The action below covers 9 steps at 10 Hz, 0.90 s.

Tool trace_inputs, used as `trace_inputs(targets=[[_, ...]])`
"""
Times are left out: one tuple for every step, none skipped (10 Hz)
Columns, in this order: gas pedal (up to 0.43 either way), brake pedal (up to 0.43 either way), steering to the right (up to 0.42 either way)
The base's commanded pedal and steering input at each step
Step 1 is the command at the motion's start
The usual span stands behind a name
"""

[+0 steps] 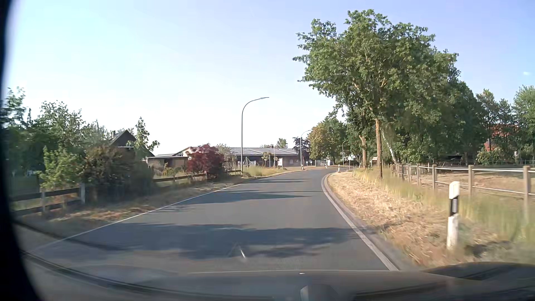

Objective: Follow the waypoints while adhering to traffic rules and regulations

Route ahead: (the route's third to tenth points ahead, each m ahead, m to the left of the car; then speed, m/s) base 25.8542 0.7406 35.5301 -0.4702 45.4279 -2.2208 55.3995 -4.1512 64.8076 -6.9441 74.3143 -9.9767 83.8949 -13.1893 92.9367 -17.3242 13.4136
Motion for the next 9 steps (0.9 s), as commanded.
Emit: trace_inputs(targets=[[0.118,0.006,0.009],[0.118,0.006,0.011],[0.118,0.006,0.013],[0.118,0.006,0.014],[0.118,0.006,0.016],[0.118,0.006,0.017],[0.13,0.006,0.018],[0.13,0.006,0.019],[0.13,0.006,0.019]])
